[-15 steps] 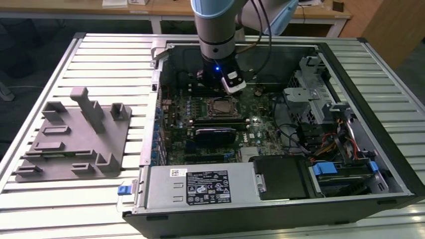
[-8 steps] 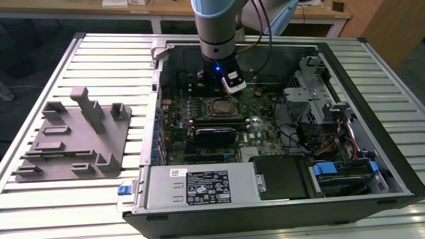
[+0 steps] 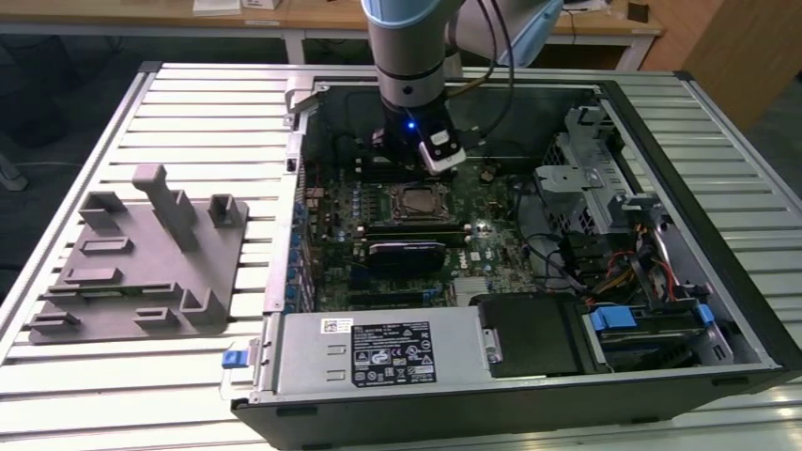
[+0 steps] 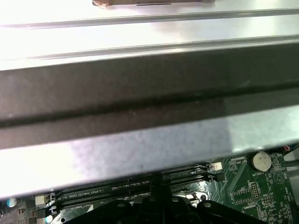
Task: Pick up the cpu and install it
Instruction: 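Install the first cpu locking lever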
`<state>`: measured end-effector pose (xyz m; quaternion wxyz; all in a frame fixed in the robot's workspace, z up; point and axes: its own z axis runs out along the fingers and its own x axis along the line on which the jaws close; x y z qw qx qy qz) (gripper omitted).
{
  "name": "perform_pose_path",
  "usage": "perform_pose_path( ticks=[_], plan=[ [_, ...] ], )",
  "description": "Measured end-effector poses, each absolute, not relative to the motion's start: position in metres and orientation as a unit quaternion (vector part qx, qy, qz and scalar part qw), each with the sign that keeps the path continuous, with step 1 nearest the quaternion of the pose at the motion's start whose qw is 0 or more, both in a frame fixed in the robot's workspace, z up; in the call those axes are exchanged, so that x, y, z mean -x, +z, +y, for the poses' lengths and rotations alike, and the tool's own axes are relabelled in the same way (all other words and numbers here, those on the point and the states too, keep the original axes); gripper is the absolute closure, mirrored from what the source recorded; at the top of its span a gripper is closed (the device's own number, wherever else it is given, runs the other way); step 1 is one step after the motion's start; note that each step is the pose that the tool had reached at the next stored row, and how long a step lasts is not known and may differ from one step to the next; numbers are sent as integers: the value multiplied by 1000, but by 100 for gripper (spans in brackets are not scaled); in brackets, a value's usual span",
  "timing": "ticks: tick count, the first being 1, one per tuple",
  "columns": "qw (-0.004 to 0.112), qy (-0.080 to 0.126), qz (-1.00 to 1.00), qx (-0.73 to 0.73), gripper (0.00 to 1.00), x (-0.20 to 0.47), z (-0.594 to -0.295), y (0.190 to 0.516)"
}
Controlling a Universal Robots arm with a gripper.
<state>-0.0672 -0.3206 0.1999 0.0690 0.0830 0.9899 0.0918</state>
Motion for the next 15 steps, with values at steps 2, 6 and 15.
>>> perform_pose_path(
  ticks=[2, 6, 15],
  plan=[
    [69, 92, 990, -83, 89, 68, -319, 200],
    [69, 92, 990, -83, 89, 69, -316, 200],
    [70, 89, 990, -83, 89, 69, -316, 200]
  ],
)
